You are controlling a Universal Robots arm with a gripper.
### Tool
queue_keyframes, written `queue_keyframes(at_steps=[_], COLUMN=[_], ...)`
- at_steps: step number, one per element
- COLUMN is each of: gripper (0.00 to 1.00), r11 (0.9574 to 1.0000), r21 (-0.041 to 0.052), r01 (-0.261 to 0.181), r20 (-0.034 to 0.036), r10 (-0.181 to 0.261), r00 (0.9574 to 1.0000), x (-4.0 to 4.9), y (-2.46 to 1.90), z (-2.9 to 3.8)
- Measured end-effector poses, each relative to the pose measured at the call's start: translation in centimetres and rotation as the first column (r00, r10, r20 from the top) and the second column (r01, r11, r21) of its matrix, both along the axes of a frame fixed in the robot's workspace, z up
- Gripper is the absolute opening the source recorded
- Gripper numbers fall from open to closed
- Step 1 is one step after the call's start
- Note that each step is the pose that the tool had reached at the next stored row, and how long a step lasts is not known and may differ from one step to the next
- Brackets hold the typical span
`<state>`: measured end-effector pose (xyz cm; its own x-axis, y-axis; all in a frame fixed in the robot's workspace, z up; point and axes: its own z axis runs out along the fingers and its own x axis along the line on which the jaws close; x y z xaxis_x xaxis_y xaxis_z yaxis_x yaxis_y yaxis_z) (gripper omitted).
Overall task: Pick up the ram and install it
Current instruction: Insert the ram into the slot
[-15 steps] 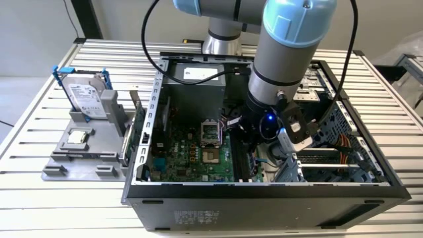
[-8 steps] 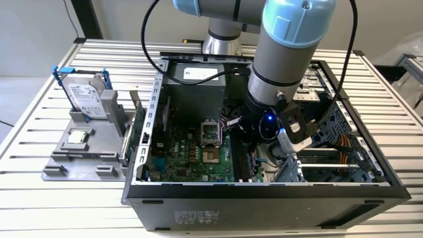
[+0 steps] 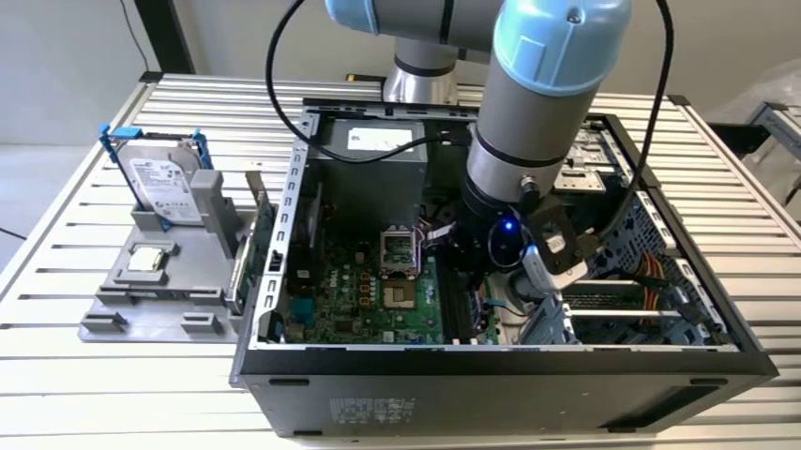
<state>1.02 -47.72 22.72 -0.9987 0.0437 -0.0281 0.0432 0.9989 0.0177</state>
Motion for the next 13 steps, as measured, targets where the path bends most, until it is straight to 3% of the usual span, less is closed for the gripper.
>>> queue_keyframes(at_steps=[13], gripper=[0.0], r11=[1.0], r21=[-0.0008], r01=[-0.003], r20=[0.0], r10=[0.003], r00=[1.0], x=[-0.17], y=[0.0], z=[-0.73])
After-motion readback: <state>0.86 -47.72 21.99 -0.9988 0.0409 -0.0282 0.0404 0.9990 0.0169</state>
